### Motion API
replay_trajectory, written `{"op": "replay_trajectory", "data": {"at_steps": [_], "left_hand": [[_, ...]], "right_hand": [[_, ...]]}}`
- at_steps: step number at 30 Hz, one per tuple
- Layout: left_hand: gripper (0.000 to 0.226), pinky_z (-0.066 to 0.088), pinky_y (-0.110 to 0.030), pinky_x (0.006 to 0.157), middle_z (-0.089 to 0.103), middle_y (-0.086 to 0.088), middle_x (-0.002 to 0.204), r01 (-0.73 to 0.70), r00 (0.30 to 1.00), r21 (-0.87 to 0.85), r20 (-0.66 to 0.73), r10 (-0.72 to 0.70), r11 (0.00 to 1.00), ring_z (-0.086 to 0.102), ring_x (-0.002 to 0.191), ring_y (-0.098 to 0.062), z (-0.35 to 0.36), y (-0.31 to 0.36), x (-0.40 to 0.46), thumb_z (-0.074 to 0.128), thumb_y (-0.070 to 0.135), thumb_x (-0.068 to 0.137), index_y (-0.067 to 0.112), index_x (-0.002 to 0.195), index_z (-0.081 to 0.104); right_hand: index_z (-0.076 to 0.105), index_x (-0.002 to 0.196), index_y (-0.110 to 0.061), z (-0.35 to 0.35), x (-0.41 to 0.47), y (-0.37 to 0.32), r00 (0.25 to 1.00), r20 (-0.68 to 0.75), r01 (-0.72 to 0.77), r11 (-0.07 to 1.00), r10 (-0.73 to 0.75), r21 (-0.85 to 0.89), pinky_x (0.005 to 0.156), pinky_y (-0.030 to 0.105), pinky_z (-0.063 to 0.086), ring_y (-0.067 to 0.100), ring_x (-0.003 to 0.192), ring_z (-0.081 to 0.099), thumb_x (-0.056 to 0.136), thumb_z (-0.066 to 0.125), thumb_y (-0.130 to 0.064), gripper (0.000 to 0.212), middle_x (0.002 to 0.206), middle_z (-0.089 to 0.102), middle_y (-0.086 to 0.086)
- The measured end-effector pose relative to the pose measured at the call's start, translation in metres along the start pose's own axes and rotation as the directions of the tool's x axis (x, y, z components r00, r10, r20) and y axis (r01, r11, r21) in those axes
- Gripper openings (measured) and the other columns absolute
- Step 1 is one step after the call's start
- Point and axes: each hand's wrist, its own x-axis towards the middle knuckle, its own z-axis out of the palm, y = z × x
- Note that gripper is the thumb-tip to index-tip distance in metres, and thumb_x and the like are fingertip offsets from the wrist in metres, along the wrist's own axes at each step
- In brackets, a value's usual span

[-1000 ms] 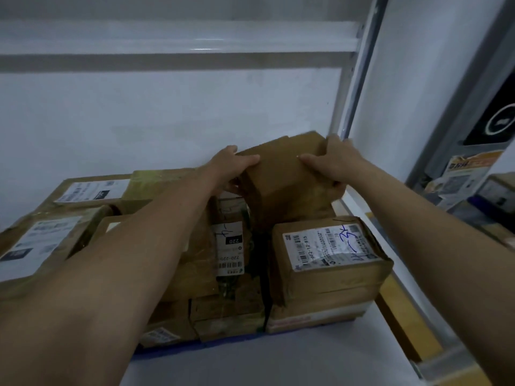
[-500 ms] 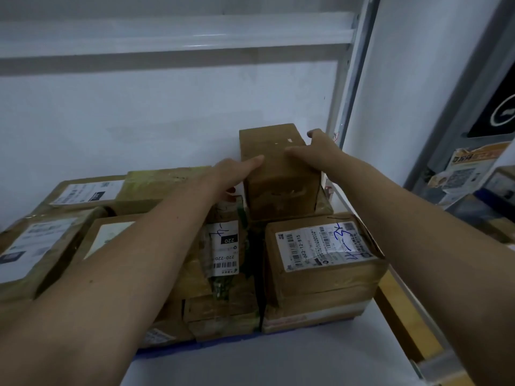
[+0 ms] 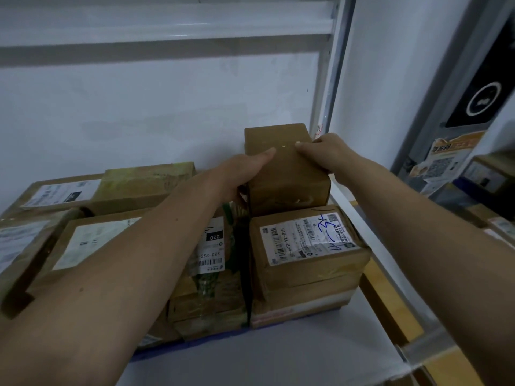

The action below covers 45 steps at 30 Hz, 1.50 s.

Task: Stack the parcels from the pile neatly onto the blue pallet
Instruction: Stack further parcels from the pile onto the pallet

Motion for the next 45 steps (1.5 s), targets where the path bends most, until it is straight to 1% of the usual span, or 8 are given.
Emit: {"op": "replay_trajectory", "data": {"at_steps": [3, 6, 14, 18, 28, 34, 39, 45], "left_hand": [[0.084, 0.049, -0.050, 0.087, 0.048, -0.010, 0.138, 0.023, 0.997, -0.008, -0.069, -0.024, 1.000, 0.049, 0.120, -0.037, 0.001, 0.001, 0.003, 0.050, 0.071, 0.082, 0.014, 0.143, 0.038], [0.094, 0.037, -0.052, 0.105, 0.030, -0.007, 0.154, 0.035, 0.992, 0.020, -0.122, -0.033, 0.999, 0.034, 0.136, -0.035, 0.000, -0.002, 0.004, 0.043, 0.077, 0.080, 0.018, 0.150, 0.024], [0.066, 0.051, -0.038, 0.080, 0.058, -0.001, 0.109, 0.015, 0.986, -0.063, 0.164, -0.004, 0.998, 0.057, 0.102, -0.021, 0.009, -0.003, -0.009, 0.038, 0.069, 0.088, 0.020, 0.132, 0.045], [0.064, 0.048, -0.053, 0.093, 0.055, -0.011, 0.125, 0.065, 0.990, -0.018, 0.128, -0.063, 0.998, 0.055, 0.113, -0.034, 0.011, -0.006, -0.011, 0.045, 0.063, 0.089, 0.019, 0.135, 0.042], [0.066, 0.048, -0.052, 0.093, 0.051, -0.013, 0.131, 0.081, 0.994, 0.025, 0.065, -0.083, 0.996, 0.053, 0.115, -0.036, 0.012, -0.004, -0.013, 0.049, 0.062, 0.089, 0.017, 0.137, 0.043], [0.074, 0.032, -0.044, 0.110, 0.025, -0.011, 0.156, -0.069, 0.955, 0.490, -0.219, 0.199, 0.869, 0.031, 0.139, -0.030, -0.022, 0.010, -0.020, 0.037, 0.057, 0.096, 0.009, 0.150, 0.023], [0.068, 0.033, -0.037, 0.105, 0.036, -0.010, 0.150, 0.002, 0.885, 0.793, -0.286, 0.368, 0.609, 0.036, 0.135, -0.027, -0.061, 0.004, -0.041, 0.047, 0.053, 0.093, 0.011, 0.144, 0.036], [0.067, 0.038, -0.042, 0.099, 0.039, -0.010, 0.144, 0.284, 0.849, 0.809, -0.461, 0.258, 0.514, 0.038, 0.130, -0.031, -0.105, -0.032, -0.081, 0.049, 0.059, 0.088, 0.019, 0.142, 0.040]], "right_hand": [[0.055, 0.116, -0.005, -0.003, -0.003, 0.005, 0.998, 0.025, -0.054, 0.991, 0.051, 0.125, 0.065, 0.028, 0.051, 0.017, 0.078, 0.060, 0.089, 0.058, -0.043, 0.046, 0.109, 0.063, 0.011], [0.054, 0.123, -0.014, -0.007, -0.005, 0.009, 0.975, 0.155, -0.186, 0.963, 0.157, 0.195, 0.085, 0.042, 0.052, 0.024, 0.094, 0.062, 0.083, 0.059, -0.057, 0.059, 0.114, 0.063, 0.007], [0.061, 0.108, -0.014, -0.018, 0.000, 0.017, 0.885, 0.397, -0.387, 0.859, 0.243, 0.336, 0.059, 0.039, 0.058, 0.029, 0.074, 0.073, 0.074, 0.065, -0.062, 0.058, 0.079, 0.075, 0.010], [0.060, 0.108, -0.014, -0.017, 0.001, 0.024, 0.871, 0.424, -0.407, 0.846, 0.247, 0.343, 0.057, 0.040, 0.057, 0.031, 0.075, 0.072, 0.072, 0.068, -0.062, 0.060, 0.082, 0.075, 0.012], [0.055, 0.121, -0.016, -0.014, -0.005, 0.026, 0.871, 0.398, -0.402, 0.884, 0.288, 0.240, 0.089, 0.051, 0.051, 0.033, 0.094, 0.067, 0.074, 0.063, -0.066, 0.069, 0.110, 0.067, 0.014], [0.031, 0.143, -0.010, -0.016, -0.006, -0.014, 0.993, 0.048, 0.118, 0.939, -0.108, -0.322, 0.089, 0.038, 0.040, 0.033, 0.123, 0.046, 0.089, 0.050, -0.054, 0.072, 0.146, 0.039, 0.013], [0.036, 0.141, -0.015, 0.020, -0.010, -0.057, 0.927, 0.143, 0.354, 0.679, -0.348, -0.644, 0.107, 0.052, 0.033, 0.036, 0.129, 0.037, 0.091, 0.052, -0.044, 0.060, 0.143, 0.040, 0.014], [0.027, 0.146, -0.021, 0.093, -0.031, -0.106, 0.810, 0.415, 0.584, 0.508, -0.414, -0.633, 0.105, 0.054, 0.028, 0.035, 0.135, 0.027, 0.092, 0.050, -0.045, 0.064, 0.149, 0.031, 0.010]]}}
